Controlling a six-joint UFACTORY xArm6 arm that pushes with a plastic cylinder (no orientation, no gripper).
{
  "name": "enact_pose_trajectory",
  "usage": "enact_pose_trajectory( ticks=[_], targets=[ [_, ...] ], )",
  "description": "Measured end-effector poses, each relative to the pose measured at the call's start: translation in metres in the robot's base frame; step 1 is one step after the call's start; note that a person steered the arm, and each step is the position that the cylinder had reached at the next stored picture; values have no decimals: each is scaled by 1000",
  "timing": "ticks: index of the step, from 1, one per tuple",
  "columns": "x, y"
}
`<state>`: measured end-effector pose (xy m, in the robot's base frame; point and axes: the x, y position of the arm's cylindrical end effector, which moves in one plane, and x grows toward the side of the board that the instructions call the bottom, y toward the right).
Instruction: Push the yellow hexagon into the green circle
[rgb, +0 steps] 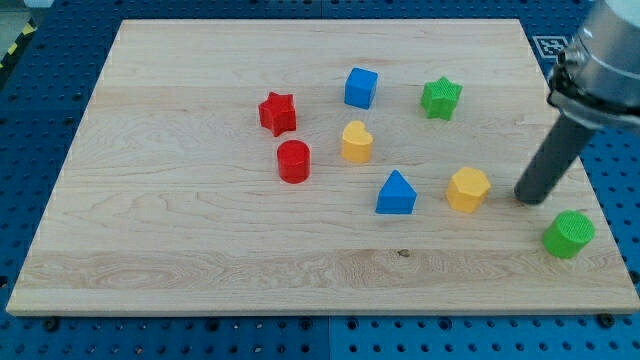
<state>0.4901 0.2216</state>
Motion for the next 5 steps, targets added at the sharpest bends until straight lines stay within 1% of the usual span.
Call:
enact_pose_trajectory(
  ticks=[1, 2, 3, 4, 5],
  targets=[
    [-36, -25],
    [-42, -74],
    [-29, -115],
    [-9, -120],
    [-6, -108]
  ],
)
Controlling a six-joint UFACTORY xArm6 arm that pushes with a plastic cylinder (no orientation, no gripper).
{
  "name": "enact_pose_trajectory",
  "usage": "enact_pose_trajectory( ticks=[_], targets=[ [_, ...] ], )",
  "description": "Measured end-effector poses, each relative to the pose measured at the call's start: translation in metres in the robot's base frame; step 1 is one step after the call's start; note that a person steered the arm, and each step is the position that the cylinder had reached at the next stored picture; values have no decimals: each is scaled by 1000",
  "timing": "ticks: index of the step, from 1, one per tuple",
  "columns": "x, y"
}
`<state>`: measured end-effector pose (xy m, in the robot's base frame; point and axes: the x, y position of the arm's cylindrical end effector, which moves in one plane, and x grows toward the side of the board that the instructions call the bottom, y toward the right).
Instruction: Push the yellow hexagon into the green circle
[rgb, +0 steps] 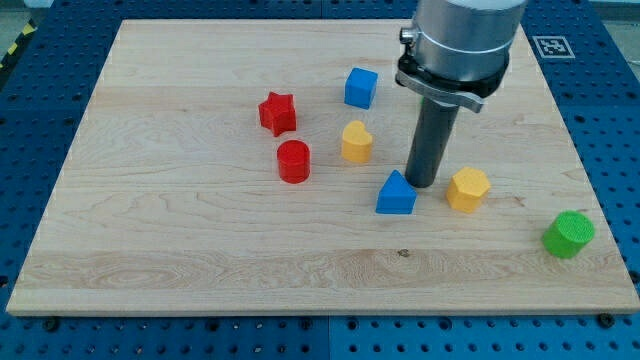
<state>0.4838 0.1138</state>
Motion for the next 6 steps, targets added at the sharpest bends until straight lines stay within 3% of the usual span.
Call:
enact_pose_trajectory(
  ticks=[4, 5, 6],
  targets=[
    [59, 78],
    [69, 55],
    [78, -21]
  ],
)
